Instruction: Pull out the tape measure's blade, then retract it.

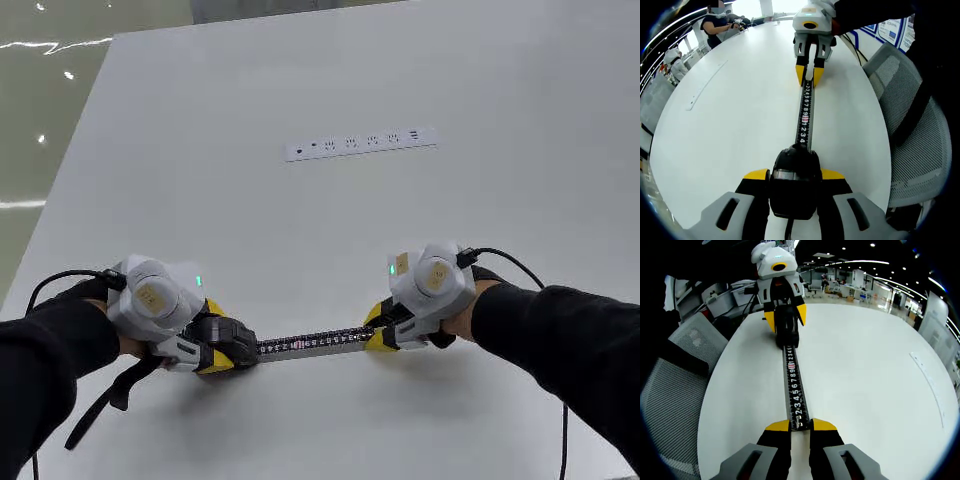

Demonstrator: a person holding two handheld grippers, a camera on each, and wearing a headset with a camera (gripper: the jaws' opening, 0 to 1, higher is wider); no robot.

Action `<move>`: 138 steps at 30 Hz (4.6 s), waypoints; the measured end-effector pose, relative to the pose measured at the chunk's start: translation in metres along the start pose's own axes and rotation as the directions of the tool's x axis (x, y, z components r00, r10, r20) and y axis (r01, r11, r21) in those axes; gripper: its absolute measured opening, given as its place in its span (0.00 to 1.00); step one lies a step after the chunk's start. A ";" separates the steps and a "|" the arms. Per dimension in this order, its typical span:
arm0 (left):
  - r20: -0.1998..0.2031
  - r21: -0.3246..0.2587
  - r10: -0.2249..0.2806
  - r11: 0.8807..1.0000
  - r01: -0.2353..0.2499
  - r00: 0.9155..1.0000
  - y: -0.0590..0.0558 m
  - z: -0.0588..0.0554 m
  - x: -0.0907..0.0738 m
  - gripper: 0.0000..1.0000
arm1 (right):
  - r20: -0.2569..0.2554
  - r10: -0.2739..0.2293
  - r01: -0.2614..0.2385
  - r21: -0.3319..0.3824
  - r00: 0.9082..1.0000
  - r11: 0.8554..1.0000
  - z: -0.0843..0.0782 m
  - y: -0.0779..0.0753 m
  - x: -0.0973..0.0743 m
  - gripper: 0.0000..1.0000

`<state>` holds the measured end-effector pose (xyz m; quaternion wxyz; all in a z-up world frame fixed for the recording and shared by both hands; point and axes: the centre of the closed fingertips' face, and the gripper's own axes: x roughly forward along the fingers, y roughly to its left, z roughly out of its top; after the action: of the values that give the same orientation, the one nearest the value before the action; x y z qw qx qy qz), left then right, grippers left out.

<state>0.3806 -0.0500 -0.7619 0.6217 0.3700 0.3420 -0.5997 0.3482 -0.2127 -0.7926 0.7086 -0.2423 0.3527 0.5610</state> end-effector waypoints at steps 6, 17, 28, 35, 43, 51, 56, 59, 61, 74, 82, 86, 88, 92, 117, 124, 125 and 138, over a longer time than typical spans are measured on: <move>0.001 -0.001 0.000 1.000 0.000 1.000 0.000 0.000 0.000 0.31 | 0.000 -0.002 0.002 0.003 1.000 1.000 -0.002 -0.001 -0.002 0.08; 0.002 -0.004 0.001 1.000 -0.001 1.000 0.000 0.000 0.001 0.31 | -0.004 -0.006 0.006 0.003 1.000 1.000 -0.007 -0.003 -0.005 0.08; 0.005 -0.008 0.002 1.000 -0.002 1.000 0.000 0.000 0.000 0.31 | -0.009 -0.008 0.008 0.004 1.000 1.000 -0.011 -0.003 -0.008 0.08; 0.007 -0.008 0.002 1.000 -0.002 1.000 0.000 0.001 0.000 0.31 | -0.012 -0.011 0.011 0.005 1.000 1.000 -0.014 -0.003 -0.011 0.08; 0.009 -0.011 0.004 1.000 -0.004 1.000 0.000 0.001 0.000 0.31 | -0.012 -0.011 0.011 0.002 1.000 1.000 -0.016 -0.004 -0.013 0.08; 0.010 -0.014 0.005 1.000 -0.005 1.000 0.000 0.000 0.001 0.31 | -0.018 -0.013 0.013 0.002 1.000 1.000 -0.019 -0.004 -0.016 0.08; 0.011 -0.015 0.005 1.000 -0.005 1.000 0.001 0.000 0.001 0.31 | -0.018 -0.014 0.014 0.005 1.000 1.000 -0.021 -0.004 -0.018 0.08; 0.012 -0.015 0.005 1.000 -0.005 1.000 0.001 0.001 0.001 0.31 | -0.018 -0.014 0.014 0.006 1.000 1.000 -0.022 -0.004 -0.019 0.08; 0.012 -0.015 0.005 1.000 -0.005 1.000 0.000 0.001 0.001 0.31 | -0.018 -0.014 0.014 0.006 1.000 1.000 -0.022 -0.005 -0.019 0.08; 0.011 -0.017 0.005 1.000 -0.005 1.000 0.001 0.000 0.001 0.31 | -0.020 -0.020 0.020 0.011 1.000 1.000 -0.026 -0.005 -0.023 0.08; 0.012 -0.018 0.007 1.000 -0.006 1.000 0.000 0.001 0.000 0.31 | -0.021 -0.022 0.022 0.014 1.000 1.000 -0.029 -0.006 -0.025 0.08; 0.012 -0.018 0.006 1.000 -0.006 1.000 0.000 0.001 0.000 0.31 | -0.022 -0.023 0.023 0.016 0.999 1.000 -0.030 -0.006 -0.026 0.08; 0.012 -0.018 0.007 1.000 -0.006 1.000 0.000 0.001 0.000 0.31 | -0.024 -0.024 0.024 0.015 0.999 1.000 -0.031 -0.006 -0.026 0.08; 0.013 -0.021 0.009 1.000 -0.008 1.000 0.000 0.001 0.000 0.31 | -0.025 -0.025 0.025 0.015 0.999 1.000 -0.032 -0.006 -0.027 0.08; 0.016 -0.021 0.010 1.000 -0.009 1.000 0.000 0.001 0.000 0.31 | -0.029 -0.032 0.033 0.023 0.999 0.999 -0.042 -0.007 -0.036 0.08; 0.016 -0.022 0.010 1.000 -0.010 1.000 0.001 0.001 0.000 0.31 | -0.030 -0.033 0.034 0.025 0.999 0.999 -0.045 -0.008 -0.037 0.08; 0.016 -0.022 0.010 1.000 -0.010 1.000 0.001 0.001 0.000 0.31 | -0.030 -0.033 0.034 0.025 0.999 0.999 -0.045 -0.008 -0.037 0.08; 0.016 -0.022 0.011 1.000 -0.011 1.000 0.001 0.001 0.000 0.31 | -0.034 -0.035 0.036 0.029 0.999 0.999 -0.048 -0.010 -0.040 0.08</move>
<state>0.3812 -0.0508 -0.7619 0.6318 0.3602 0.3416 -0.5953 0.3415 -0.2757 -0.7924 0.7162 -0.2472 0.3684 0.5387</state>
